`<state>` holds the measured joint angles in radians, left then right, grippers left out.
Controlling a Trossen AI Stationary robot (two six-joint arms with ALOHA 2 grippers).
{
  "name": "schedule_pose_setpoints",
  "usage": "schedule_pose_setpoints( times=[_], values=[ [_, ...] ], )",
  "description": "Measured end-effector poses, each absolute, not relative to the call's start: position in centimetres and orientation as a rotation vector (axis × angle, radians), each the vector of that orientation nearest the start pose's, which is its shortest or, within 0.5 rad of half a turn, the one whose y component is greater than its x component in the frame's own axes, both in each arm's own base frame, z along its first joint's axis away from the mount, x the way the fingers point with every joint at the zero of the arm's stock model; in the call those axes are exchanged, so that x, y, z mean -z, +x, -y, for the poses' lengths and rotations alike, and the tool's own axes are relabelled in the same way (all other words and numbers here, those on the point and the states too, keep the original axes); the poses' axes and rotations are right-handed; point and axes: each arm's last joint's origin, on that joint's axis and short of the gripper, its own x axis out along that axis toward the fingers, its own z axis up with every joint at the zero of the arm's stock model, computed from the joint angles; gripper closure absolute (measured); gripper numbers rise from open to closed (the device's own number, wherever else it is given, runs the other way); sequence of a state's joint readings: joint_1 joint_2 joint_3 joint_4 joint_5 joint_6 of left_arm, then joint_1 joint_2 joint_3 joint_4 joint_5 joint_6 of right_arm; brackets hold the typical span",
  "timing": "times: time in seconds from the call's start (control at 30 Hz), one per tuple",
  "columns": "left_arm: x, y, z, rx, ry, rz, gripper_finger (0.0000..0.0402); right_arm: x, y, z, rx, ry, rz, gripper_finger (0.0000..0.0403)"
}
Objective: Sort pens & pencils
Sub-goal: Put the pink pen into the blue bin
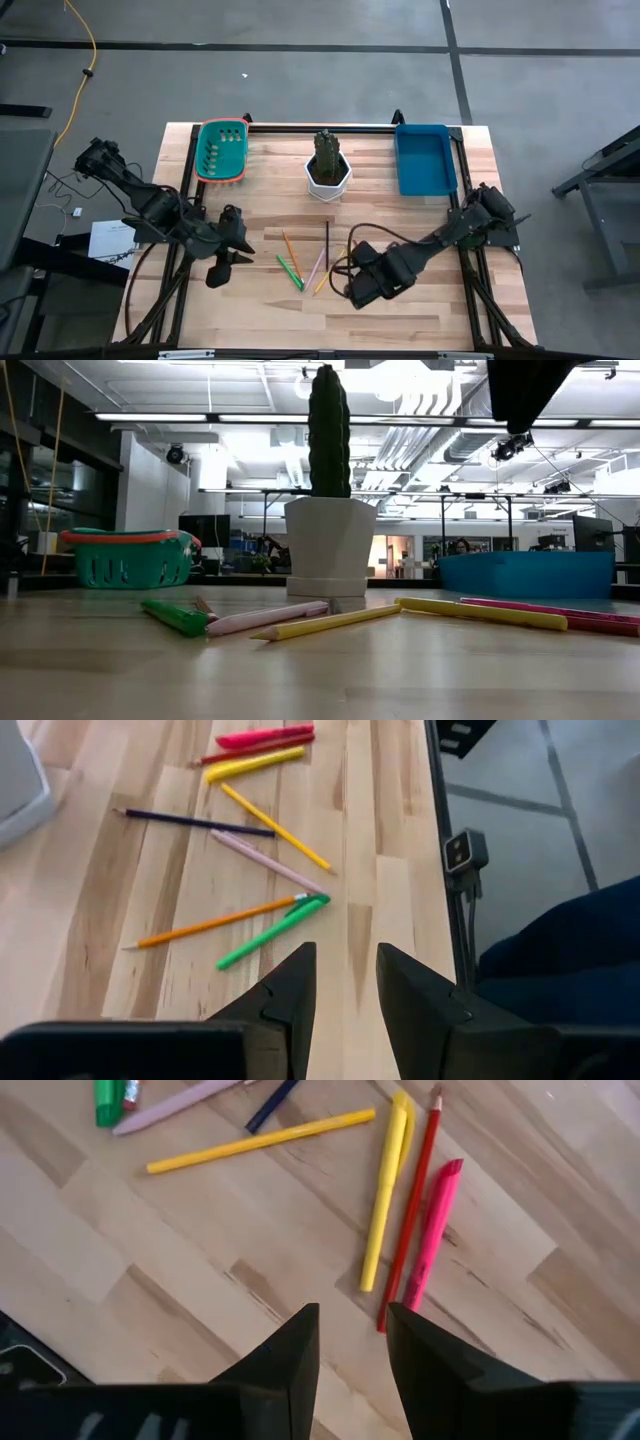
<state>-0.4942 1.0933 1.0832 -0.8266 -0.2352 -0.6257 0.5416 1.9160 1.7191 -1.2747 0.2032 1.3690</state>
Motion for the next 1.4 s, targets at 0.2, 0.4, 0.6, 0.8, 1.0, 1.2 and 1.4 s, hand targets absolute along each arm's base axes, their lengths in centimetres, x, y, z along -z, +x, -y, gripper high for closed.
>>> schedule_pose_setpoints(
  times=[0.2,0.4,0.6,0.8,1.0,1.2,1.4],
  values=[
    [-31.4,19.6,9.9,0.001,-0.281,-0.88,0.0305,-26.9,31.7,-20.3,0.624,0.648,-1.187,0.0293],
    [-31.1,20.0,10.0,0.004,-0.254,-0.894,0.0305,-26.9,31.2,-20.8,0.63,0.637,-1.178,0.0293],
    [-31.1,20.0,10.0,0.008,-0.252,-0.895,0.0305,-26.9,31.3,-19.9,0.634,0.594,-1.219,0.0293],
    [-31.1,20.0,10.0,0.018,-0.247,-0.898,0.0305,-29.9,29.5,-18.2,0.632,0.607,-1.229,0.0293],
    [-31.1,19.9,10.0,0.019,-0.247,-0.898,0.0305,-36.0,24.9,-15.7,0.608,0.674,-1.043,0.0293],
    [-31.1,19.9,10.0,0.016,-0.252,-0.897,0.0305,-42.6,17.8,-12.5,0.529,0.755,-0.621,0.0293],
    [-31.1,19.9,10.0,0.011,-0.262,-0.898,0.0305,-42.3,14.9,-12.6,0.478,0.751,-0.39,0.0293]
  ],
)
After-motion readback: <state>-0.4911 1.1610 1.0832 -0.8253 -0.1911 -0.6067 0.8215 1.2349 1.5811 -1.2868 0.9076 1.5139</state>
